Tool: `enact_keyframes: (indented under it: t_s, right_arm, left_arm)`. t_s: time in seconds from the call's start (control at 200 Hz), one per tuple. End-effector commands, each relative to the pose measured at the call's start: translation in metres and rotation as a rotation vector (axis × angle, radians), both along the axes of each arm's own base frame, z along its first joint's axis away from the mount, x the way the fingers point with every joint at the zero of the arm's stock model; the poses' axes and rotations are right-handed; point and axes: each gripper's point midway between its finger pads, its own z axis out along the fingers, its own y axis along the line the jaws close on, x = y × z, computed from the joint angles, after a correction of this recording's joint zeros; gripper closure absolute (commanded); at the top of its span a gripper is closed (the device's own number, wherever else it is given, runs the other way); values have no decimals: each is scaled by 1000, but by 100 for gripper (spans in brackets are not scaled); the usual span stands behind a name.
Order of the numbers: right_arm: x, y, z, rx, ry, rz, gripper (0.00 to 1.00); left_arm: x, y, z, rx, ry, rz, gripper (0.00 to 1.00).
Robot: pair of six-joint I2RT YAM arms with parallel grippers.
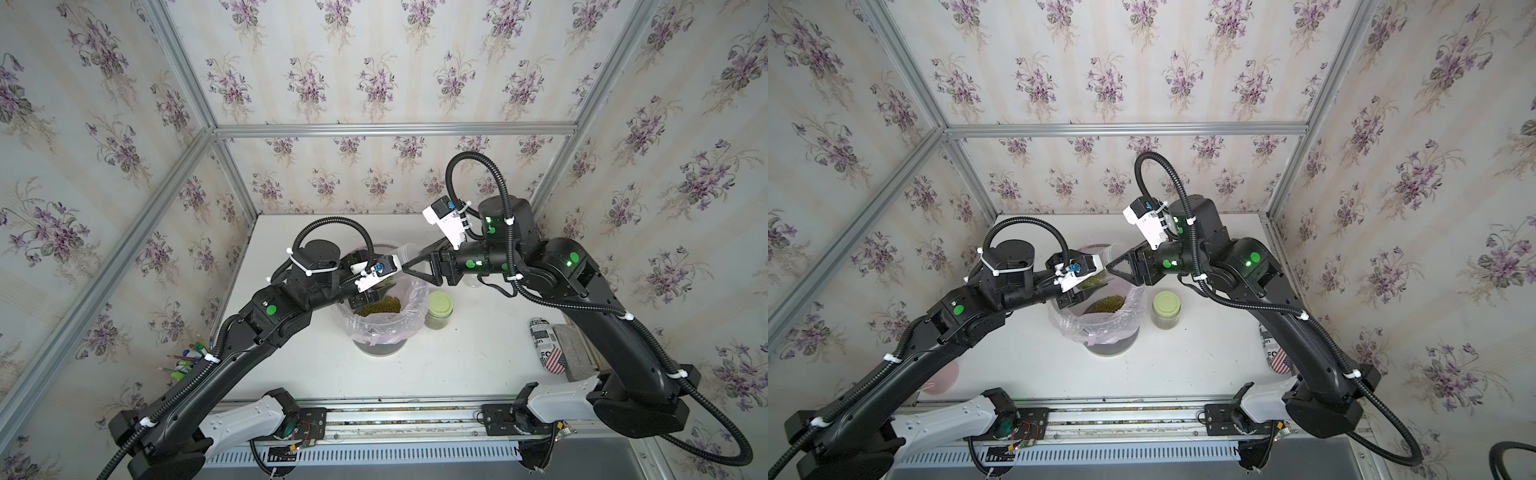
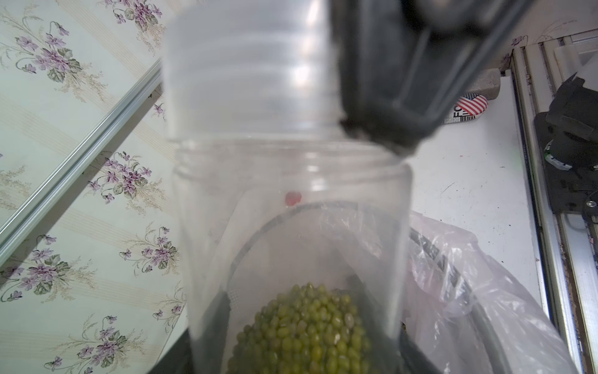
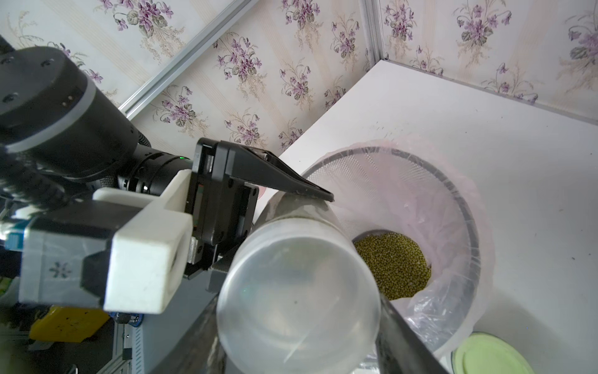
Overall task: Empty moldy mung beans from jars
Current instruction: Unscrew the lid from the jar.
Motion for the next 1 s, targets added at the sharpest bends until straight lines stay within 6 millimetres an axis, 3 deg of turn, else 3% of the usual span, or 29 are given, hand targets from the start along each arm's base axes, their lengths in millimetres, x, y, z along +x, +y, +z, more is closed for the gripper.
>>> enact_keyframes:
  t_s: [0.0,0.55,0.994]
  right_arm:
    - [-8,8,16,49,-118,102,45]
    - [-28,6,-4,19,-336,302,45]
    - [-22,-1,-3,28,-429,348,44]
  left_arm:
    - [0,-6,15,-46,-36,-21,49]
    - [-3,-7,16,-56,-29,-28,50]
    - [-1,-12,13,-48,-18,-33,51]
